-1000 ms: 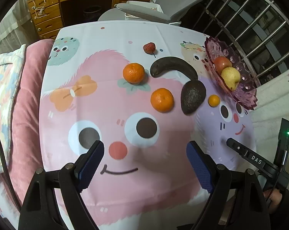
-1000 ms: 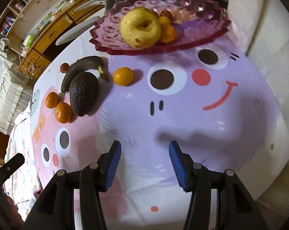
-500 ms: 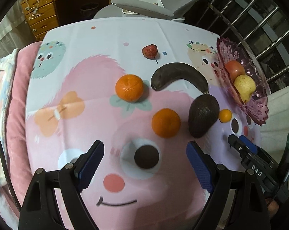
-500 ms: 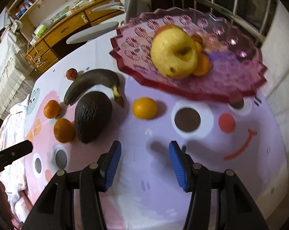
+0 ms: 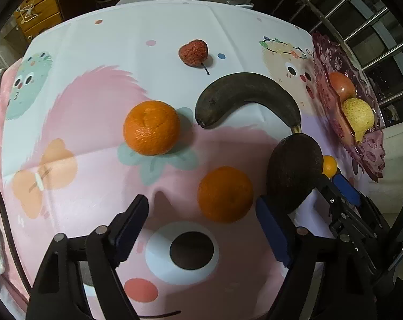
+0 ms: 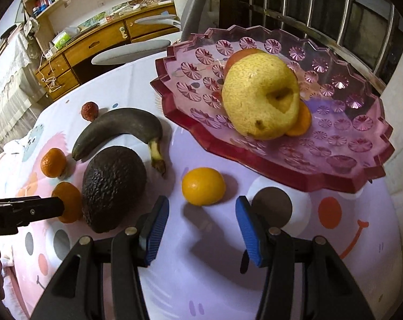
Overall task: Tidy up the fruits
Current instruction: 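Close the left gripper on an orange while the right gripper grasps a small orange, then carry both held oranges over the pink bowl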
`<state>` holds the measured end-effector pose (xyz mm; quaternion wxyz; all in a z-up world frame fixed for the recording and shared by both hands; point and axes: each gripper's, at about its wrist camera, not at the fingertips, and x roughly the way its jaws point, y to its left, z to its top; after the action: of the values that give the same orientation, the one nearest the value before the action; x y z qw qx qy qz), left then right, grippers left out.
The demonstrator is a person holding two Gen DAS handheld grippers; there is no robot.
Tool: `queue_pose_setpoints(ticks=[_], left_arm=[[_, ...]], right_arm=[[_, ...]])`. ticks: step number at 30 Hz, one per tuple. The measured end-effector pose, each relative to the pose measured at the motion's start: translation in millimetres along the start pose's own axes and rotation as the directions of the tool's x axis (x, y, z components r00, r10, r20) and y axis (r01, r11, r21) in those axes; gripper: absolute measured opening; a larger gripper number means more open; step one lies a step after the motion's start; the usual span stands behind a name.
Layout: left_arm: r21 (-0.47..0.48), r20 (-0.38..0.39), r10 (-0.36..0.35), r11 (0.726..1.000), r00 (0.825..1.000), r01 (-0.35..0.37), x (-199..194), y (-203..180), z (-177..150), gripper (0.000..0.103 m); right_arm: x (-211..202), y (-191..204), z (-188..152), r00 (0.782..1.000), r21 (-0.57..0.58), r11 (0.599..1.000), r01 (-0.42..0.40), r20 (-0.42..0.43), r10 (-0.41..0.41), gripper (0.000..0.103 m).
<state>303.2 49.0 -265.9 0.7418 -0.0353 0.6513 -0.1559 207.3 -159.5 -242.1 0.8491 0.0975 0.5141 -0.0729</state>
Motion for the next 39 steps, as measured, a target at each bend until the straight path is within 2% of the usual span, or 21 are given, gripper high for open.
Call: queue_pose_setpoints(ticks=[5,9,16,20,29,39], left_arm=[[-0.005,-0.017,-0.021,1.0,1.0,0.021,9.4,-1.5,4.0,0.076],[-0.003,-0.016,-0.038,0.999,0.999,0.038,15.8,-7.5,7.6,0.071],[0.014,-0.005,-0.083,0.996,0.997,0.083,20.6,-16.6,16.7,0.052],[0.024,0.001,-0.101,0.995,0.995,0.101,19.4,-20.0,16.4,0.043],[0.006,0.016,-0.081,0.997,0.997,0.081,15.3,-18.7,10.9,0.041],[-0.031,0.032,-0.051,0.998,0.998,0.052,-14.0,0.5,-17.2,0.041]], right_arm=[[5.6,4.4,0.8,1.0,-0.015,1.0,0.023,0.016,-0.023,0.052],[7.5,6.6,1.2,0.999,-0.024,0.999,0.034,0.035,-0.033,0.048],[9.9,7.9,2.3,0.998,-0.034,0.998,0.056,0.038,-0.055,0.036],[8.9,6.3,2.3,0.998,-0.03,0.998,0.051,0.035,-0.05,0.035],[0.2,5.2,1.4,0.998,-0.029,0.999,0.041,0.046,-0.039,0.035],[-28.3,13.8,-3.1,0.997,-0.024,1.0,-0.001,0.076,0.003,0.035]])
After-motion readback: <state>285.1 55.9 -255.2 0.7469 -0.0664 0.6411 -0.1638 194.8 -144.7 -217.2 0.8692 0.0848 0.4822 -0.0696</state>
